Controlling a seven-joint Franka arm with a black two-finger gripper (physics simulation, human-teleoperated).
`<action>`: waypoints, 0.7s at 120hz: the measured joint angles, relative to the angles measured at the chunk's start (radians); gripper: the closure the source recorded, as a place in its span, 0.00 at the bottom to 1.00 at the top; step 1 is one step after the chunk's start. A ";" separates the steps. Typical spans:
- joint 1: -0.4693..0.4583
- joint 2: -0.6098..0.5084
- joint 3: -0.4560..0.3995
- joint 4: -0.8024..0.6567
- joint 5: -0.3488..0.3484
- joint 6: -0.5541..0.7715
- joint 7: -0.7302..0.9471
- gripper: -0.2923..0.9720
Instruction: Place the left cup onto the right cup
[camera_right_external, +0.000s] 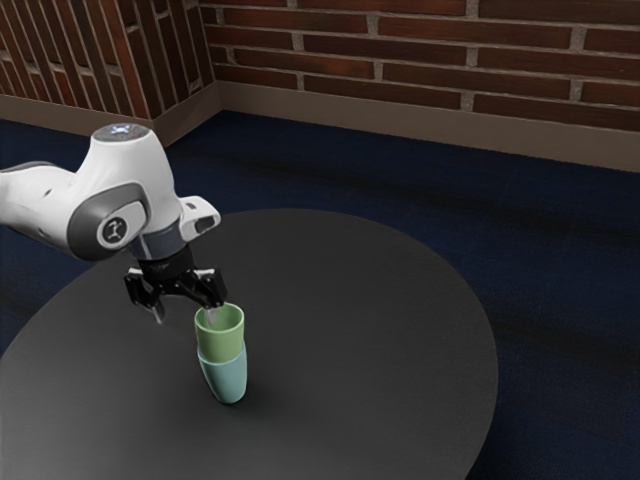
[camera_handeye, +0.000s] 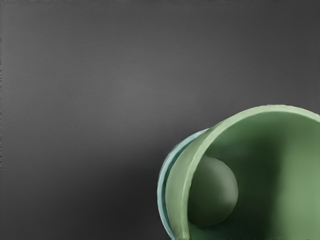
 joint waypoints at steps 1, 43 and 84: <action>0.000 -0.001 0.000 0.000 0.000 0.000 0.000 0.28; 0.000 -0.041 -0.001 0.018 0.003 -0.018 0.004 0.24; -0.001 -0.035 -0.002 0.155 0.005 -0.100 0.010 0.23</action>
